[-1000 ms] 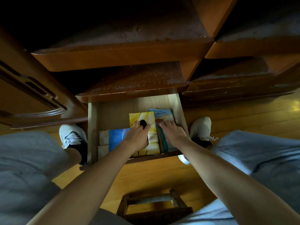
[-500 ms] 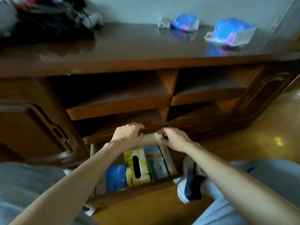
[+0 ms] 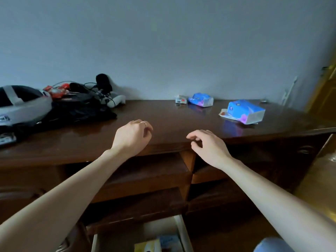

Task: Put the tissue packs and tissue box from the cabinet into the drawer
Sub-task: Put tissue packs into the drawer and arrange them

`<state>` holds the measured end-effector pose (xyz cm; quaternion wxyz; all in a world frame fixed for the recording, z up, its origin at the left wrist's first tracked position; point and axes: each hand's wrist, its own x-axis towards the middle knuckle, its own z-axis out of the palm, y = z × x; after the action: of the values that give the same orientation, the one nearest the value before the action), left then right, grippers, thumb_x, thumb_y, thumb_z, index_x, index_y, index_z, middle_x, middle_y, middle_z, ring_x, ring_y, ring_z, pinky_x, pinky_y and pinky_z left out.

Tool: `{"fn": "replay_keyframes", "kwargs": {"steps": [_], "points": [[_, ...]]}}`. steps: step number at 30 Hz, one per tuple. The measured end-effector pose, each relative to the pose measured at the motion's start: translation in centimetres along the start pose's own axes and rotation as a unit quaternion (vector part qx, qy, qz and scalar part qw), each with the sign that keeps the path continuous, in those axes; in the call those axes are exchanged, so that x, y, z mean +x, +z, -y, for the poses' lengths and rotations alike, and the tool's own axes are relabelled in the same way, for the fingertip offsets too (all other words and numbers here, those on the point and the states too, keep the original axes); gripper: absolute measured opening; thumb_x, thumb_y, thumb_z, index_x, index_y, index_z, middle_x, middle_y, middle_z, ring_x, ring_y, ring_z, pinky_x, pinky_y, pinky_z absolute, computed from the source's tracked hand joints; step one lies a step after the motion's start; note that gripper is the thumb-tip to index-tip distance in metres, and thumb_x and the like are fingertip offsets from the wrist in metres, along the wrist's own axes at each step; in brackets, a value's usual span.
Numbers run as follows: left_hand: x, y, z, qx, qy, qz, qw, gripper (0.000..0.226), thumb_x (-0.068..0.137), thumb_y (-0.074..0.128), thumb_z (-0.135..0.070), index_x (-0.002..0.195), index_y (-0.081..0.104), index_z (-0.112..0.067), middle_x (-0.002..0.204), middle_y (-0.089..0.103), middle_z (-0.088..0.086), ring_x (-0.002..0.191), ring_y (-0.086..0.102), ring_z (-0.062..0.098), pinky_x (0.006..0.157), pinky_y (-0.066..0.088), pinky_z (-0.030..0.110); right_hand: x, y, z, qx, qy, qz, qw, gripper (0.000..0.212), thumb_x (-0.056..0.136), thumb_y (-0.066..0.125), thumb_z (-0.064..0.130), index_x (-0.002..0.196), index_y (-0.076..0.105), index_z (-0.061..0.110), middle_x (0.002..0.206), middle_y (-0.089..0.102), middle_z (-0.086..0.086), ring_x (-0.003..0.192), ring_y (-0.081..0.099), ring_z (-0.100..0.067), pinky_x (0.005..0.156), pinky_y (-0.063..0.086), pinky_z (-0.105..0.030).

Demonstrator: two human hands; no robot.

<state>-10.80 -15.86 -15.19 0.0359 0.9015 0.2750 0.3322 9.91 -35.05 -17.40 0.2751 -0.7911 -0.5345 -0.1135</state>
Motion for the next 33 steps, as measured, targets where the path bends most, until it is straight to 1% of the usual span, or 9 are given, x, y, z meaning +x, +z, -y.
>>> {"fn": "replay_keyframes", "kwargs": {"steps": [8,12,15,18,21,25,27,30,33], "points": [[11.5,7.1,0.1,-0.012,-0.029,0.091,0.995,0.023,0.089,0.049,-0.028,0.095,0.07,-0.033,0.104,0.068,-0.012,0.101,0.063,0.017,0.076,0.047,0.029,10.4,2.2,-5.4,-0.004,0.071,0.032,0.997,0.026,0.095,0.061,0.032,0.119,0.063,0.042,0.111,0.061,0.026,0.109,0.057,0.0,0.081,0.047,-0.026],[17.6,11.4,0.9,-0.001,-0.038,0.128,0.991,0.023,0.092,0.047,-0.029,0.097,0.068,-0.035,0.101,0.066,-0.009,0.103,0.061,0.019,0.077,0.048,0.032,18.4,4.2,-7.7,-0.014,0.091,0.055,0.994,0.036,0.098,0.059,0.039,0.134,0.055,0.037,0.132,0.06,0.013,0.122,0.057,-0.01,0.083,0.047,-0.031],[21.2,14.6,2.7,0.019,-0.038,0.133,0.99,0.026,0.094,0.049,-0.034,0.115,0.065,-0.033,0.116,0.061,-0.004,0.119,0.051,0.02,0.092,0.048,0.037,25.3,6.8,-9.5,-0.029,0.123,0.055,0.99,0.051,0.096,0.058,0.047,0.143,0.047,0.033,0.142,0.055,0.003,0.129,0.054,-0.02,0.085,0.049,-0.039],[22.6,17.5,4.8,0.02,-0.045,0.13,0.99,0.05,0.097,0.046,-0.053,0.138,0.053,-0.025,0.141,0.05,0.0,0.138,0.035,0.021,0.113,0.031,0.039,31.8,10.1,-11.2,-0.045,0.152,0.069,0.985,0.066,0.093,0.057,0.054,0.15,0.038,0.028,0.15,0.046,-0.007,0.136,0.049,-0.031,0.091,0.047,-0.045],[23.1,19.2,5.7,0.011,-0.028,0.11,0.993,0.062,0.096,0.038,-0.061,0.144,0.045,-0.022,0.146,0.045,-0.001,0.143,0.029,0.019,0.118,0.022,0.039,37.3,13.3,-13.0,-0.085,0.16,0.081,0.98,0.072,0.092,0.058,0.056,0.153,0.031,0.03,0.153,0.035,-0.013,0.142,0.037,-0.038,0.1,0.044,-0.047],[23.2,19.5,5.8,0.0,-0.023,0.114,0.993,0.064,0.097,0.035,-0.061,0.146,0.043,-0.02,0.148,0.044,-0.001,0.144,0.028,0.019,0.119,0.022,0.039,42.3,16.7,-14.8,-0.107,0.205,0.1,0.968,0.07,0.091,0.057,0.058,0.153,0.031,0.038,0.156,0.025,-0.015,0.144,0.032,-0.043,0.105,0.042,-0.049],[23.3,19.5,5.9,0.005,-0.027,0.112,0.993,0.063,0.097,0.035,-0.06,0.145,0.043,-0.019,0.148,0.044,-0.001,0.144,0.028,0.019,0.119,0.022,0.039,43.9,17.7,-15.5,-0.137,0.203,0.118,0.962,0.063,0.094,0.051,0.06,0.151,0.035,0.037,0.155,0.03,-0.017,0.142,0.035,-0.044,0.108,0.039,-0.051],[23.5,19.7,6.0,0.015,-0.024,0.108,0.994,0.062,0.098,0.037,-0.058,0.144,0.045,-0.018,0.147,0.045,0.0,0.144,0.029,0.019,0.119,0.022,0.038,44.3,18.3,-16.0,-0.164,0.169,0.106,0.966,0.045,0.1,0.045,0.052,0.139,0.046,0.028,0.141,0.048,-0.017,0.129,0.05,-0.042,0.101,0.043,-0.048],[23.4,19.4,5.9,0.018,-0.023,0.107,0.994,0.06,0.097,0.039,-0.058,0.143,0.046,-0.019,0.147,0.045,0.0,0.143,0.03,0.02,0.119,0.022,0.037,43.1,17.2,-15.9,-0.16,0.13,0.104,0.973,0.034,0.101,0.049,0.043,0.13,0.048,0.026,0.134,0.05,-0.015,0.12,0.053,-0.042,0.09,0.043,-0.045]]}}
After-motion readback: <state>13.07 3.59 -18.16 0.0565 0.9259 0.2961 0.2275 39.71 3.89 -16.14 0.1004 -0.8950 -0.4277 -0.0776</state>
